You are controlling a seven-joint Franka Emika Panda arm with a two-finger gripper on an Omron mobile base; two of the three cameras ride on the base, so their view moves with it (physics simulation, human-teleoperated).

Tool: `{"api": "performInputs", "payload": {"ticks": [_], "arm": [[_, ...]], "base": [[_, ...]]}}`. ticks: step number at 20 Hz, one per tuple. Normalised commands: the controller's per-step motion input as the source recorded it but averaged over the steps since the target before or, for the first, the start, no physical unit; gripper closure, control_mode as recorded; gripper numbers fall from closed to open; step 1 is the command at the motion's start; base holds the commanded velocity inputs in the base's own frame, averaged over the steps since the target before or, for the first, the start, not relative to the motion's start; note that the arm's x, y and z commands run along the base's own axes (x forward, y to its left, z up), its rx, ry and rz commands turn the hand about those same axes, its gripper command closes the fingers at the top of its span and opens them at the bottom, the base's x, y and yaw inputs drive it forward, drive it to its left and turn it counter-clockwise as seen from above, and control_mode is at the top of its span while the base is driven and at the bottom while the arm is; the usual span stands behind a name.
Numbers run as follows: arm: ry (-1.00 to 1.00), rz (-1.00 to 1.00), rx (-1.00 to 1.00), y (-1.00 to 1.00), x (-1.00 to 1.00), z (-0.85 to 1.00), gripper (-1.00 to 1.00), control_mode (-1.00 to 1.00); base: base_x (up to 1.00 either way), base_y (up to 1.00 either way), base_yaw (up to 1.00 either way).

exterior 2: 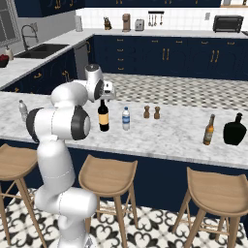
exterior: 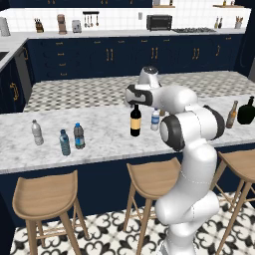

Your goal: Move the plastic bottles in the middle to the plastics group, and the glass bottles in the middle to the glass group.

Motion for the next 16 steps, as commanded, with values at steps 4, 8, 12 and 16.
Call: {"api": "performInputs", "payload": {"ticks": [4, 8, 12, 16], "arm": [[0.0, 0.0, 0.0, 0.0, 0.18, 0.0, -1.0, -1.0], [-0.03, 0.0, 0.0, 0.01, 0.13, -0.06, -1.0, -1.0], [-0.03, 0.0, 0.0, 0.03, 0.06, -0.13, -1.0, -1.0], [-0.05, 0.0, 0.0, 0.04, 0.08, -0.08, -1.0, -1.0]], "base": [[0.0, 0.0, 0.0], [0.0, 0.0, 0.0], [0.0, 0.0, 0.0], [0.0, 0.0, 0.0]]}}
